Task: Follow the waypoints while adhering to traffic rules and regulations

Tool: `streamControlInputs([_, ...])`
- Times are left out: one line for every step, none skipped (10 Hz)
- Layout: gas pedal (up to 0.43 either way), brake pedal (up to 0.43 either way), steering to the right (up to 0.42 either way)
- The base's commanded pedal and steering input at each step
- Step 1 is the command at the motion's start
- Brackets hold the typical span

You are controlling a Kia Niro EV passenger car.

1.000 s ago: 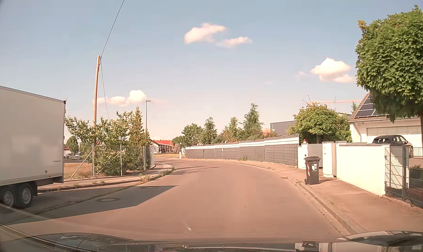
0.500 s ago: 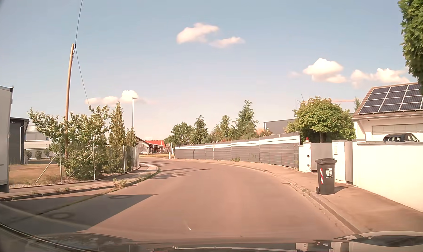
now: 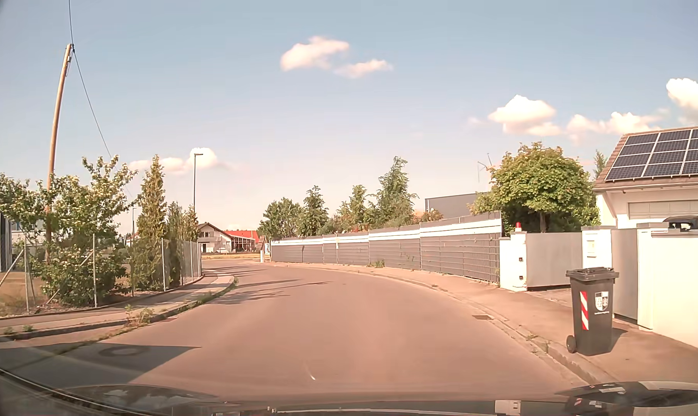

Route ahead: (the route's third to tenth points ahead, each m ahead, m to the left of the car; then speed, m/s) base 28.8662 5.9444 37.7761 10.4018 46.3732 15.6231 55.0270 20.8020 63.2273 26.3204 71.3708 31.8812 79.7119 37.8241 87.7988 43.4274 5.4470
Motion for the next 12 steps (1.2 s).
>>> streamControlInputs([0.197, 0.012, 0.019])
streamControlInputs([0.197, 0.012, 0.014])
streamControlInputs([0.197, 0.018, 0.012])
streamControlInputs([0.189, 0.012, 0.012])
streamControlInputs([0.189, 0.018, 0.012])
streamControlInputs([0.189, 0.012, 0.012])
streamControlInputs([0.177, 0.018, 0.011])
streamControlInputs([0.177, 0.012, 0.003])
streamControlInputs([0.177, 0.018, -0.007])
streamControlInputs([0.150, 0.018, -0.012])
streamControlInputs([0.138, 0.012, -0.014])
streamControlInputs([0.138, 0.012, -0.017])
